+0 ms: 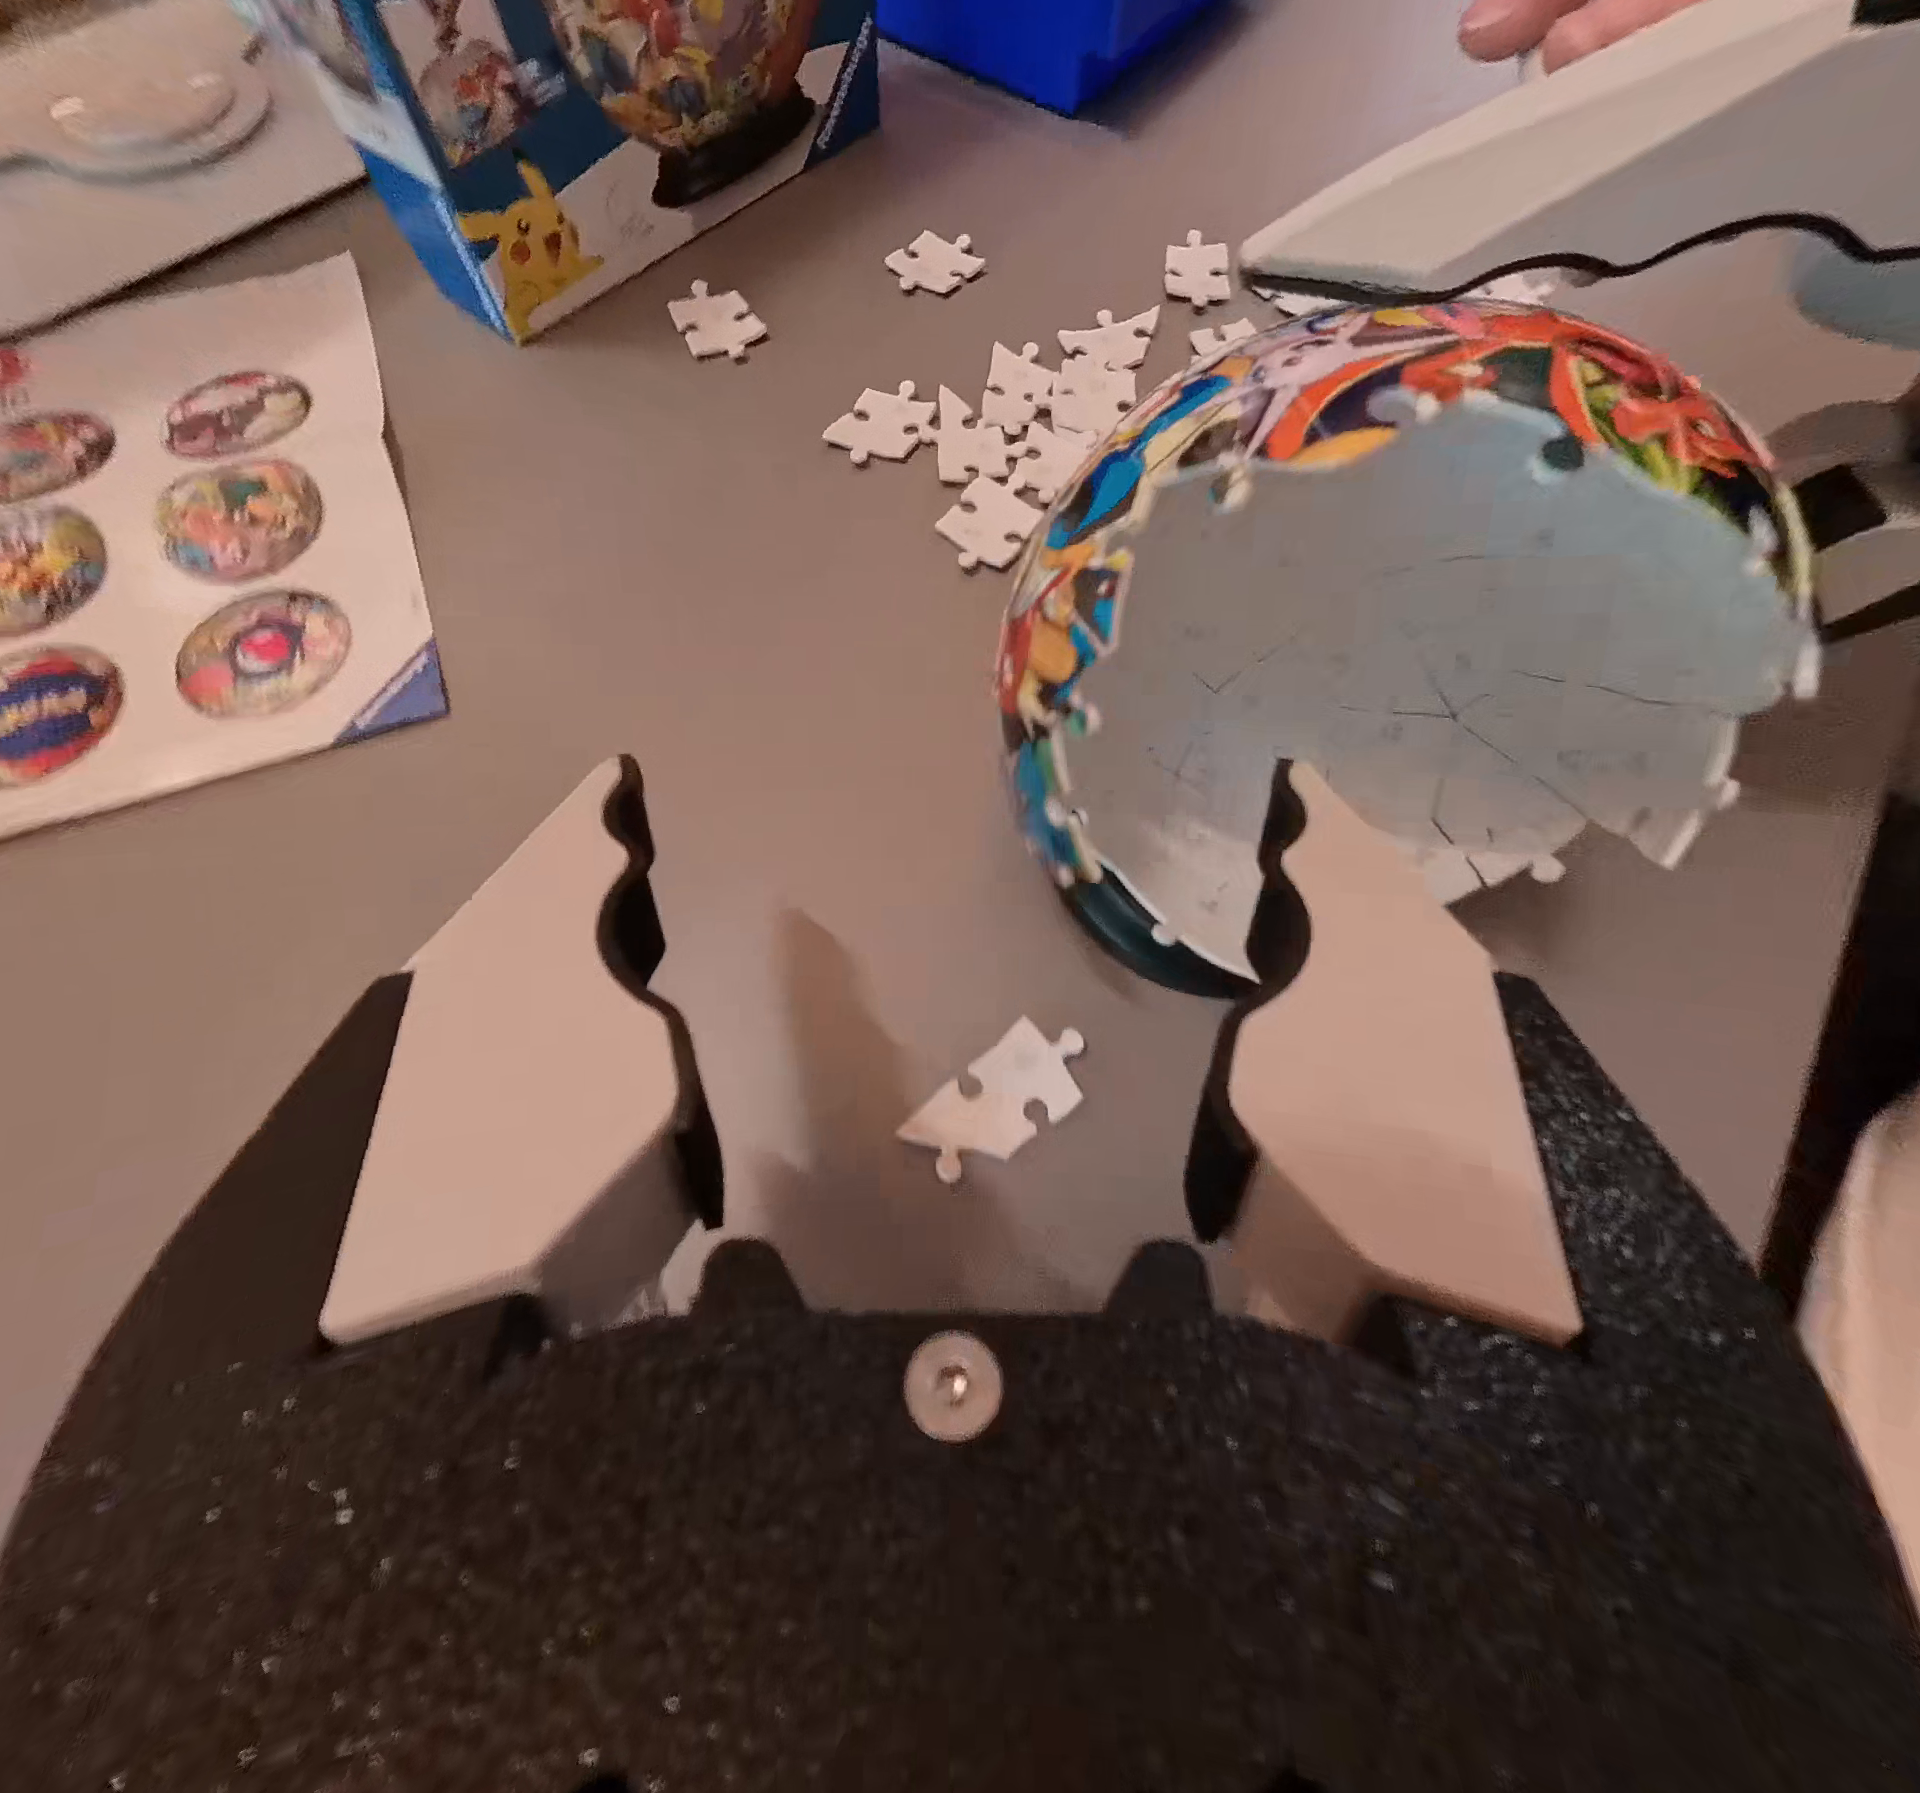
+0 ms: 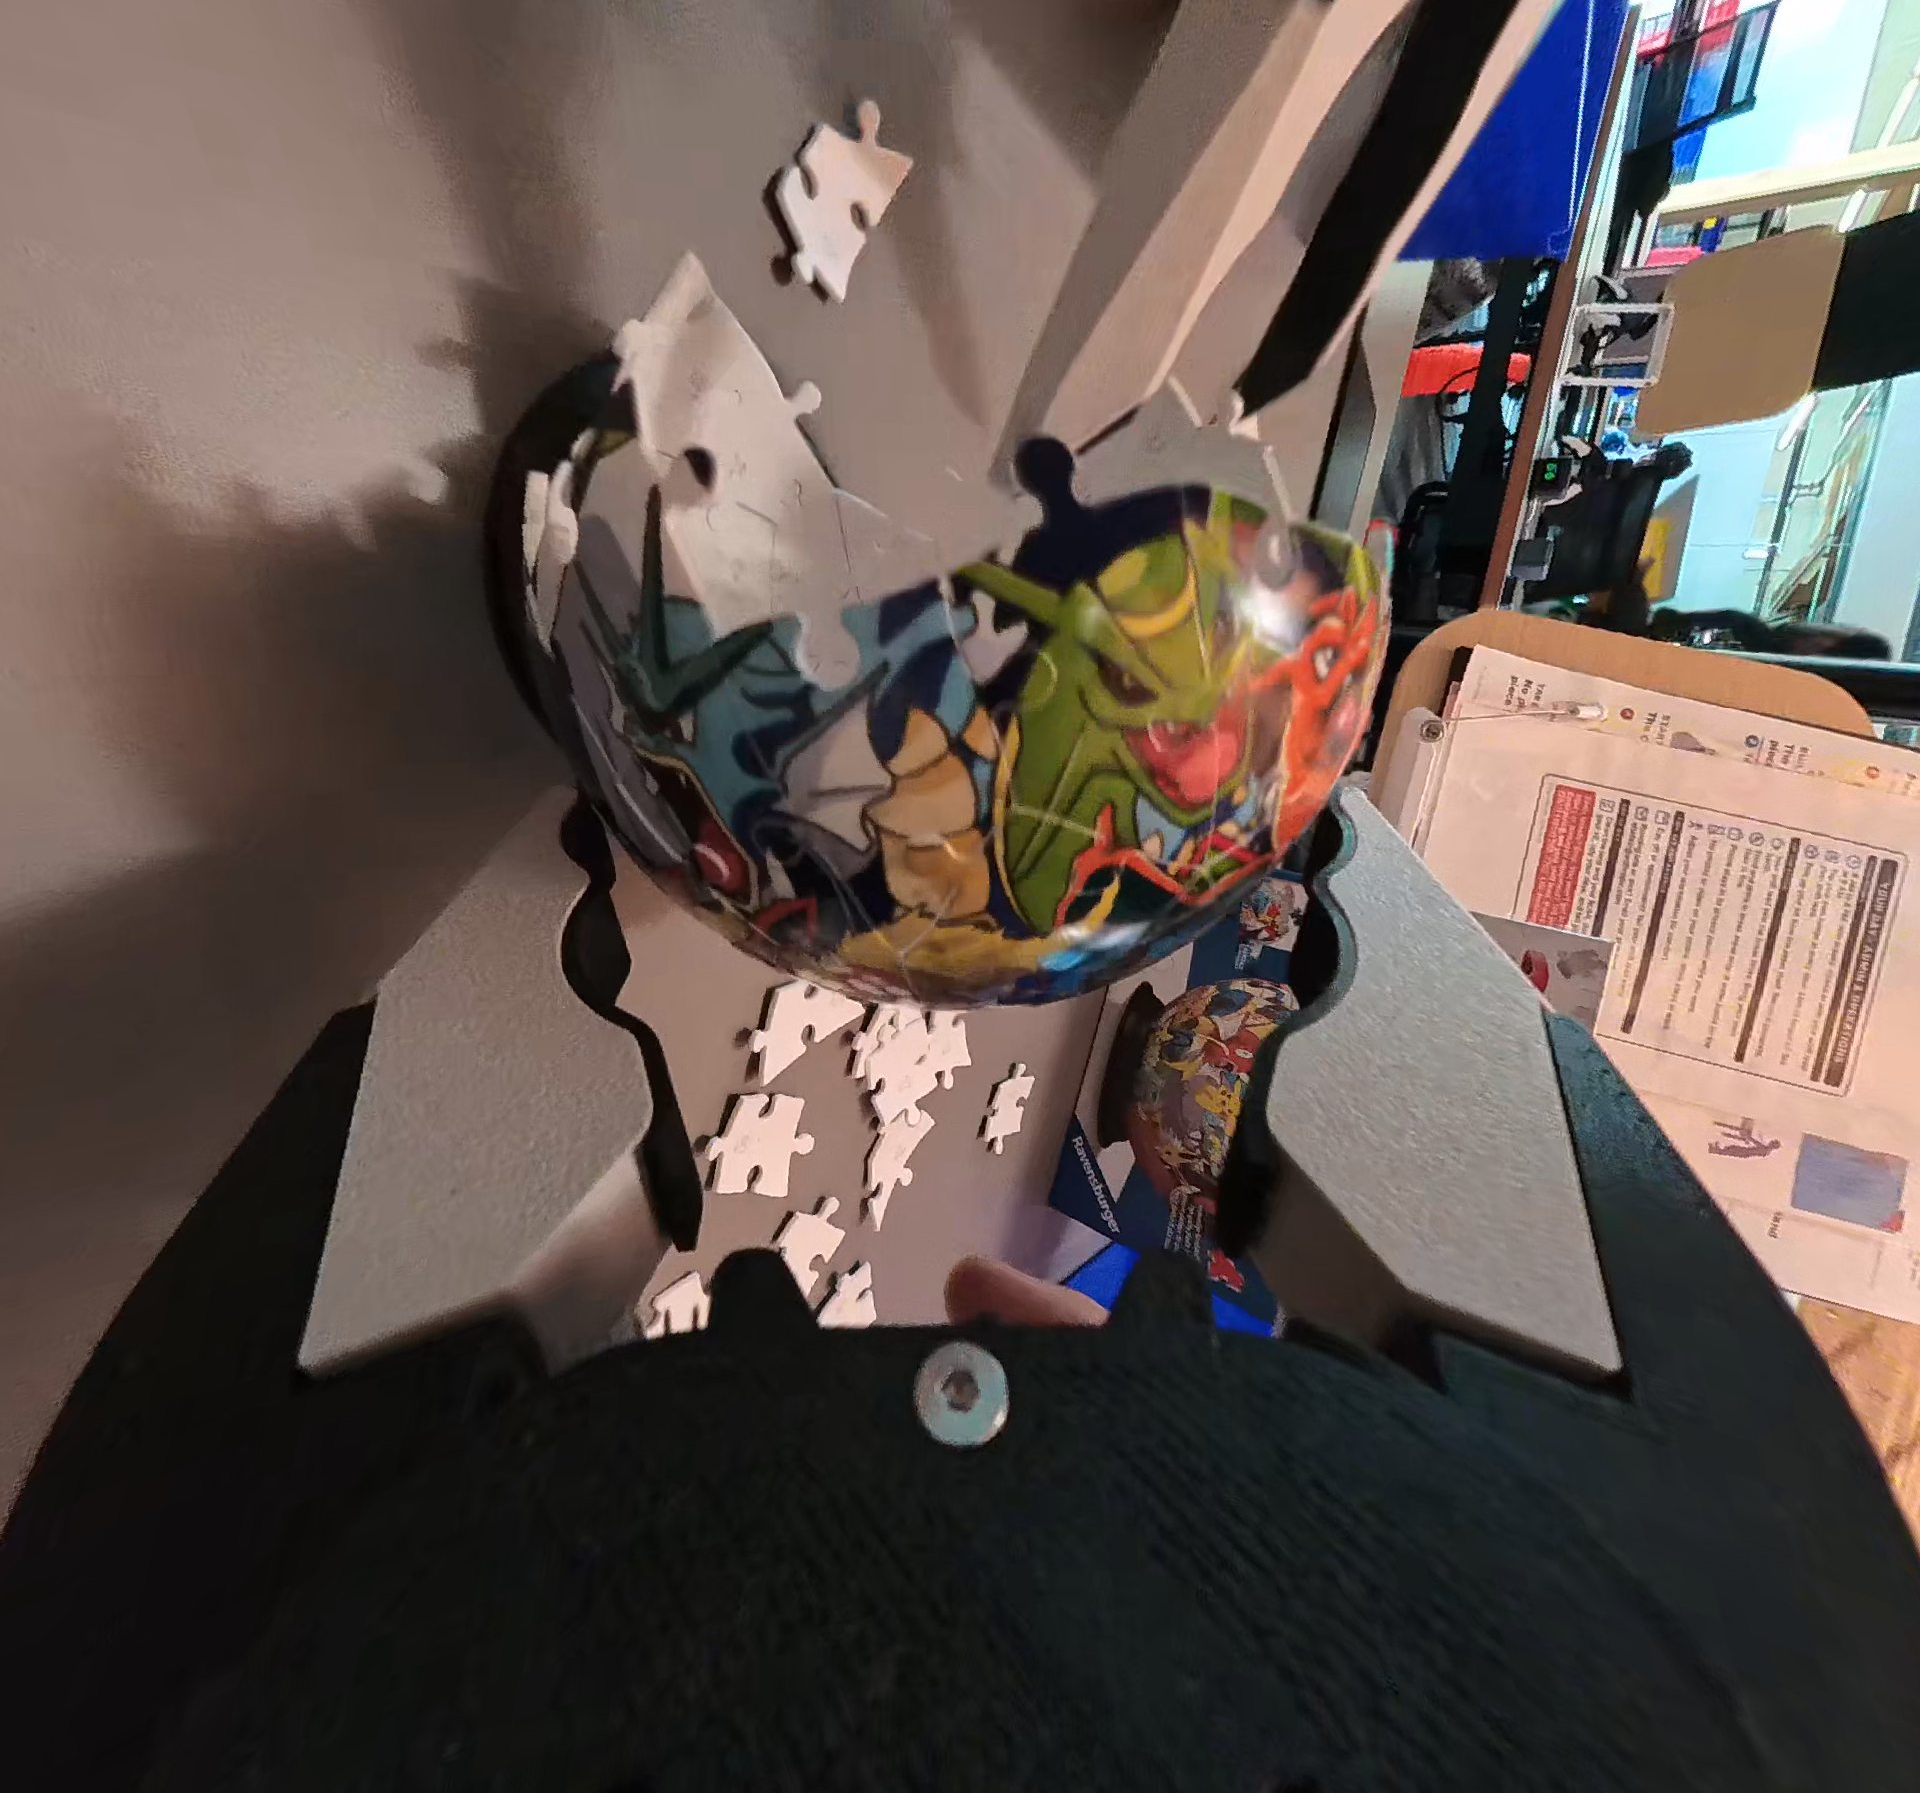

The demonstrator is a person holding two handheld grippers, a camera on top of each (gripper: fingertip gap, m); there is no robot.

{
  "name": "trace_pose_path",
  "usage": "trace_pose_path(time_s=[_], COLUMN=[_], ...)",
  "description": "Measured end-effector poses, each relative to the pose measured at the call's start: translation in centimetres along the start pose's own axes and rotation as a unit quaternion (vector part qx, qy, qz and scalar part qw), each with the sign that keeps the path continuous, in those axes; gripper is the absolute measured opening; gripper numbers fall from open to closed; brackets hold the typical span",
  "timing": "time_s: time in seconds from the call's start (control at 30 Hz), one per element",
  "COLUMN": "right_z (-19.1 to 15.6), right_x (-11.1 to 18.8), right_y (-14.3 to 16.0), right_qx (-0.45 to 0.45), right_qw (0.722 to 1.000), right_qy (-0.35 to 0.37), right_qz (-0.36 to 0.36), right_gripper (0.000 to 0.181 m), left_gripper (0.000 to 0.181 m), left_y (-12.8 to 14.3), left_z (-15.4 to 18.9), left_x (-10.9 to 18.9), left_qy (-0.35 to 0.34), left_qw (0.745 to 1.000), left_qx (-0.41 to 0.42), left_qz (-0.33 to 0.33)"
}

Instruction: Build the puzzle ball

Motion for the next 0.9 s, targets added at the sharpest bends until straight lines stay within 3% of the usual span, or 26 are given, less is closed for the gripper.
trace_pose_path(time_s=[0.13,0.5,0.63,0.77,0.9], right_z=[0.0,0.1,0.1,-0.6,-0.6], right_x=[-0.3,-0.3,-0.1,-0.8,-1.4], right_y=[0.0,0.2,0.3,0.5,0.4], right_qx=[0.000,-0.015,-0.079,-0.191,-0.203], right_qw=[1.000,1.000,0.995,0.970,0.962], right_qy=[0.003,0.007,-0.002,-0.058,-0.082], right_qz=[-0.003,0.006,0.060,0.139,0.162], right_gripper=[0.131,0.131,0.136,0.135,0.137], left_gripper=[0.111,0.116,0.123,0.126,0.123], left_y=[1.4,4.1,4.1,3.7,3.2], left_z=[-0.1,-1.2,-1.6,-1.7,-1.5], left_x=[0.1,-3.8,-4.0,-4.7,-5.5], left_qy=[0.008,-0.058,-0.065,-0.072,-0.074], left_qw=[0.999,0.990,0.987,0.987,0.989], left_qx=[0.036,-0.022,-0.028,-0.034,-0.032], left_qz=[-0.028,-0.128,-0.142,-0.137,-0.127])
Point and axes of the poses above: each gripper's, where its closed fingertips meet, x back along the fingers, y out of its underside, z = x × y across the jaws, the point moved 1 cm from there along x, back along the fingers, and after that the axes turned 3 degrees about -x, right-handed, at the moved point
